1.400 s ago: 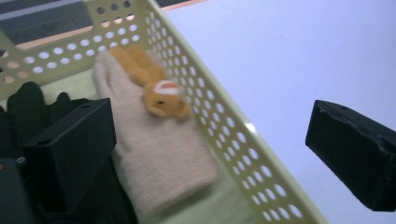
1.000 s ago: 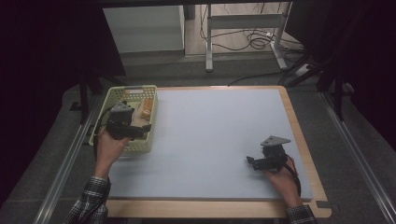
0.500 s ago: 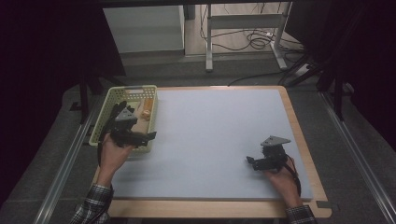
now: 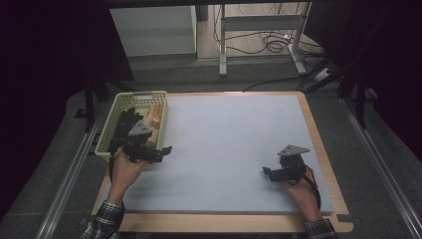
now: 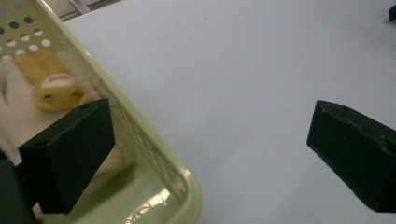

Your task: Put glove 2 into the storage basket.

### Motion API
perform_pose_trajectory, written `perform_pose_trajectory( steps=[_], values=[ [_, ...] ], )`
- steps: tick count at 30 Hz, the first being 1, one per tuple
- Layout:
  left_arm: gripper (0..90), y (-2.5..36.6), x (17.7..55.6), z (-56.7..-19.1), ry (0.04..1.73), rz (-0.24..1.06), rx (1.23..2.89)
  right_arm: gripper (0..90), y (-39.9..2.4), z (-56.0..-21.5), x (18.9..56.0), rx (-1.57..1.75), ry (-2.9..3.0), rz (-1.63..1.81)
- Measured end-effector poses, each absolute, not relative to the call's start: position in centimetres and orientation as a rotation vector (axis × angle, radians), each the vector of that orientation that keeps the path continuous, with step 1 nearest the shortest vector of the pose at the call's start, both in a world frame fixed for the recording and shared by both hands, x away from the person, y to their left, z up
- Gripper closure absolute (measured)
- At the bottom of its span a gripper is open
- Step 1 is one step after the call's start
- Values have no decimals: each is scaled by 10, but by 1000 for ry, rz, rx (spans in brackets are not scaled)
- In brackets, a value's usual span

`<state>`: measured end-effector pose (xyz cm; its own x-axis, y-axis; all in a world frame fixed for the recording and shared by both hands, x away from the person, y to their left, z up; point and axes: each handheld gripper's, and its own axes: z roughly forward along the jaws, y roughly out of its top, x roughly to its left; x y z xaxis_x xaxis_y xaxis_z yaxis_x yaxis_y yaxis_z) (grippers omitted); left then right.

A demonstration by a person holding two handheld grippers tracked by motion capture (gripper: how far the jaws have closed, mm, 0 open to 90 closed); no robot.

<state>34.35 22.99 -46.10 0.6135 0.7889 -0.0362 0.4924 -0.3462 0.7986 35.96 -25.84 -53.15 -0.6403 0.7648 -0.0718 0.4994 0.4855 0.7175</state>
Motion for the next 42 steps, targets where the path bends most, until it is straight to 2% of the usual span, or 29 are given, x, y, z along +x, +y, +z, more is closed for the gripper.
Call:
perform_pose_trajectory(
  steps=[23, 42],
  values=[
    [14, 187, 326, -469, 875, 411, 2040, 93, -258, -532, 359, 1054, 2352, 951],
    [13, 174, 314, -507, 857, 364, 2078, 93, -258, -532, 359, 1053, 2351, 951]
  ],
)
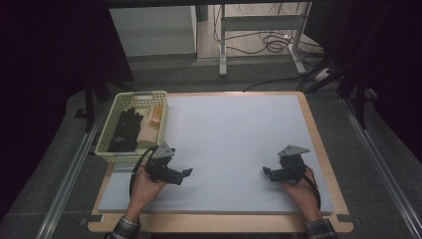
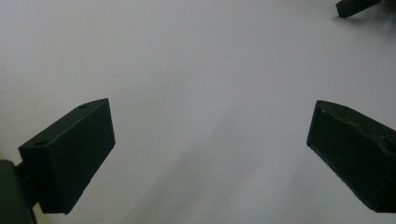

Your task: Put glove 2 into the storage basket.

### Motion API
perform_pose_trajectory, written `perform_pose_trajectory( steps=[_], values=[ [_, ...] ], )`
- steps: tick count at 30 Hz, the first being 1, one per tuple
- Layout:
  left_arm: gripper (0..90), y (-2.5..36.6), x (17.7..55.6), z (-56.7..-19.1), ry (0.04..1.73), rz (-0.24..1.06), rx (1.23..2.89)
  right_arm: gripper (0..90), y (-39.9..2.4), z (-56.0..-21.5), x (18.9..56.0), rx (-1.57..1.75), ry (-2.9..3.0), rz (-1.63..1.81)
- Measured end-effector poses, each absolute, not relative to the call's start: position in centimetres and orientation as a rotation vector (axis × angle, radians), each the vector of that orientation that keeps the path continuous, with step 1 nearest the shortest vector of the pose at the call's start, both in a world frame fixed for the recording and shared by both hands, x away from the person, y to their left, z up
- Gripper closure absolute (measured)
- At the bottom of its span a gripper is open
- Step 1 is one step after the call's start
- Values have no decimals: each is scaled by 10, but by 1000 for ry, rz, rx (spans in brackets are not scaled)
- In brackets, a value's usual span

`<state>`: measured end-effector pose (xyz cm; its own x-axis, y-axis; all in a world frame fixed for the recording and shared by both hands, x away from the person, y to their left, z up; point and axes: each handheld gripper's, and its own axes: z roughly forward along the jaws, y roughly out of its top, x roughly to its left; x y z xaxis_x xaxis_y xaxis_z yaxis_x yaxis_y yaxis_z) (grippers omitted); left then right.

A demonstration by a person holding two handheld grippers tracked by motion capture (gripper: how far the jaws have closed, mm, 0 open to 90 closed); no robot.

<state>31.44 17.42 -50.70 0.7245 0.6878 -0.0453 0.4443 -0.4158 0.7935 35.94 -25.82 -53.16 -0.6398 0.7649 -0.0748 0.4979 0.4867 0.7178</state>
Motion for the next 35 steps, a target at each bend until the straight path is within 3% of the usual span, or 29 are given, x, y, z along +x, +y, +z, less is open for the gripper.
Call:
perform_pose_trajectory(
  steps=[22, 35],
  values=[
    [6, 173, 308, -548, 891, 332, 2171, 93, -258, -531, 359, 1050, 2348, 949],
    [0, 168, 310, -551, 911, 316, 2227, 93, -258, -532, 359, 1058, 2346, 953]
  ],
)
